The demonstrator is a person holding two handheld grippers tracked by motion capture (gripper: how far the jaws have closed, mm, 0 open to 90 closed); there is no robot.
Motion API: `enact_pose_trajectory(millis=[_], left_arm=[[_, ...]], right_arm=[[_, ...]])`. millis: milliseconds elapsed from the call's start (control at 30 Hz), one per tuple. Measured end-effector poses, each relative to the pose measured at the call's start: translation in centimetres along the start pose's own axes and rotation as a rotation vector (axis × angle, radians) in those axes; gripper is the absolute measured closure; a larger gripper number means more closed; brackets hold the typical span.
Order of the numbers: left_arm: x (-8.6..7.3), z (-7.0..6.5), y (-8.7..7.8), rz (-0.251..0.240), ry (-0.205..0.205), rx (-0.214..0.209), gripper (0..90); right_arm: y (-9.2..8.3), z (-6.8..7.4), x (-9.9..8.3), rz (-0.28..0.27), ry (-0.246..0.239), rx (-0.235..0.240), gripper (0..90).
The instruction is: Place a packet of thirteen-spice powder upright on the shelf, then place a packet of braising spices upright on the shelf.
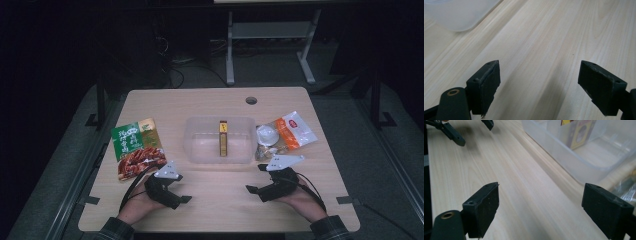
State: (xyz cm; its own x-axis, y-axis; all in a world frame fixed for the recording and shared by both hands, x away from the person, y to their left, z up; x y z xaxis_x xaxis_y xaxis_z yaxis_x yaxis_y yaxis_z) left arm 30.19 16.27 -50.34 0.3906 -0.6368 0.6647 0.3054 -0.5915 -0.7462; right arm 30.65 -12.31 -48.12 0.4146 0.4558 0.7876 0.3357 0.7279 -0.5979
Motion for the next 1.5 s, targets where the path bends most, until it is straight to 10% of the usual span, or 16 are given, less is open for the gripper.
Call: enact_pose_trajectory(millis=[400,800,1267,1500], left_arm=[[-0.3,5.5,-3.7,-0.027,-0.138,0.218,35.6],[-0.2,14.4,-6.6,-0.047,-0.283,0.405,89.1],[-0.5,25.5,-5.8,-0.018,-0.431,0.594,89.8],[-2.2,28.5,-5.1,-0.042,-0.476,0.644,89.9]], right_arm=[[-1.3,-0.2,-1.7,0.001,0.04,-0.027,14.2],[-0.8,0.2,-1.8,0.031,0.034,-0.01,14.2],[-0.6,0.4,-2.1,0.035,0.035,0.004,14.2],[-0.8,0.5,-2.5,0.042,0.039,0.006,14.2]])
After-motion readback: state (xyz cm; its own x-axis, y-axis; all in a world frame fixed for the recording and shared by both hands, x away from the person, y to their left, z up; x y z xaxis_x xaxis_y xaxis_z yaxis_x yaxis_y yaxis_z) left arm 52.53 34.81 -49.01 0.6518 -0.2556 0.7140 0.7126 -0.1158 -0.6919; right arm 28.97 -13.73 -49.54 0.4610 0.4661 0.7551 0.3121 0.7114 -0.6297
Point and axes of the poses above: each handheld gripper's, and its own axes: y roughly forward along the jaws, x roughly out of its top, z roughly to its left, the point moved 7 cm from there along y, roughly forward along the jaws, and after that the axes turned 4 degrees about x, right-handed, at the moved point
